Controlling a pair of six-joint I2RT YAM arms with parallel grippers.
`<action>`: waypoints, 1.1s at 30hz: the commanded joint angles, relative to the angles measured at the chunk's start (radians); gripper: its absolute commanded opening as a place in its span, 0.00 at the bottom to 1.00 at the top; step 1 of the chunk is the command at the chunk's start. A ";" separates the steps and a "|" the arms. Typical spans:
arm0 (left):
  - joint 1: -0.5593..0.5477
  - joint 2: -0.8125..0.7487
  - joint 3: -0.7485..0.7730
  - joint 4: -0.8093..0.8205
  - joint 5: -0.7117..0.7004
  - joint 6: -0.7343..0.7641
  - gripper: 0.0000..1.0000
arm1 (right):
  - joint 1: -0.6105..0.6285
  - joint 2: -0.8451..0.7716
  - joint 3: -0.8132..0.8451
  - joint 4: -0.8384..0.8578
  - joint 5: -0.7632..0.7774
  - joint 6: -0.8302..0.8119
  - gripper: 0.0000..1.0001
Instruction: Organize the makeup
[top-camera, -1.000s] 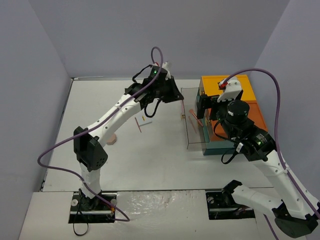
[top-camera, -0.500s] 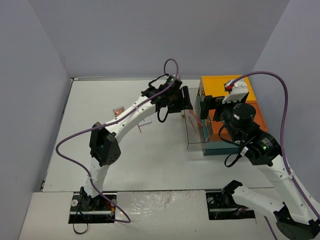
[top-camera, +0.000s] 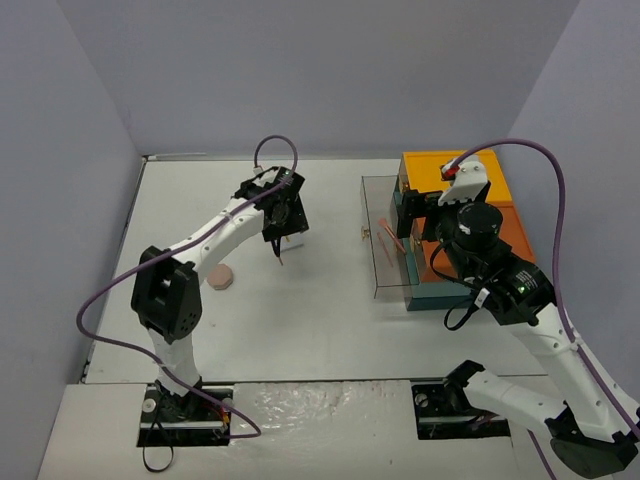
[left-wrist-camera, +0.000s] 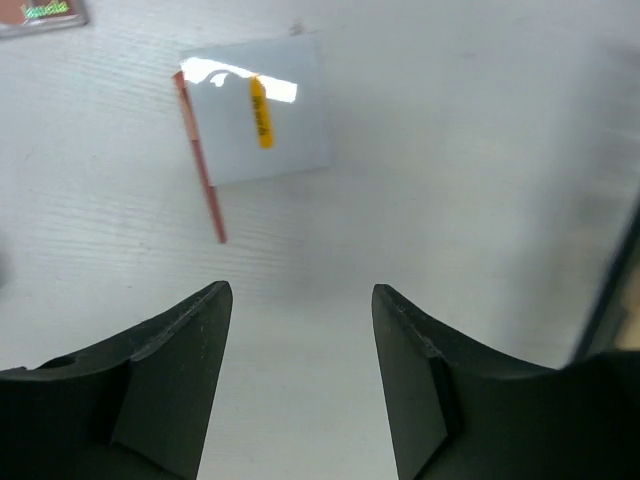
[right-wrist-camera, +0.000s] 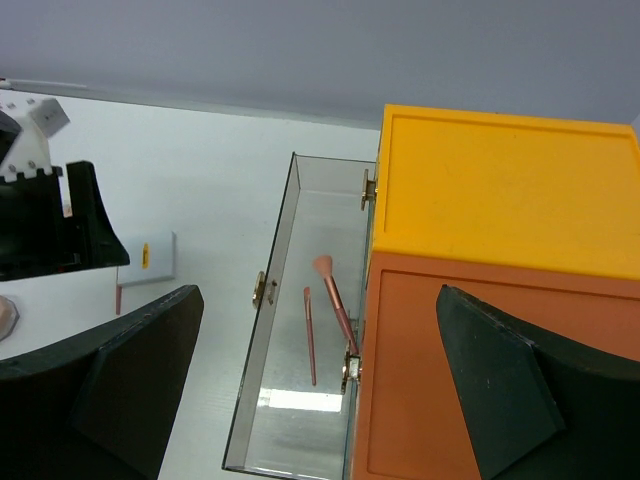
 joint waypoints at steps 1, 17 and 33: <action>0.039 0.044 -0.034 0.028 -0.044 -0.019 0.54 | -0.005 0.013 0.001 0.079 0.001 -0.006 1.00; 0.105 0.218 -0.044 0.035 -0.032 -0.029 0.39 | -0.005 -0.022 -0.019 0.077 0.004 0.012 1.00; 0.125 0.049 -0.250 0.088 -0.010 -0.035 0.00 | -0.004 0.010 -0.010 0.079 -0.002 0.004 1.00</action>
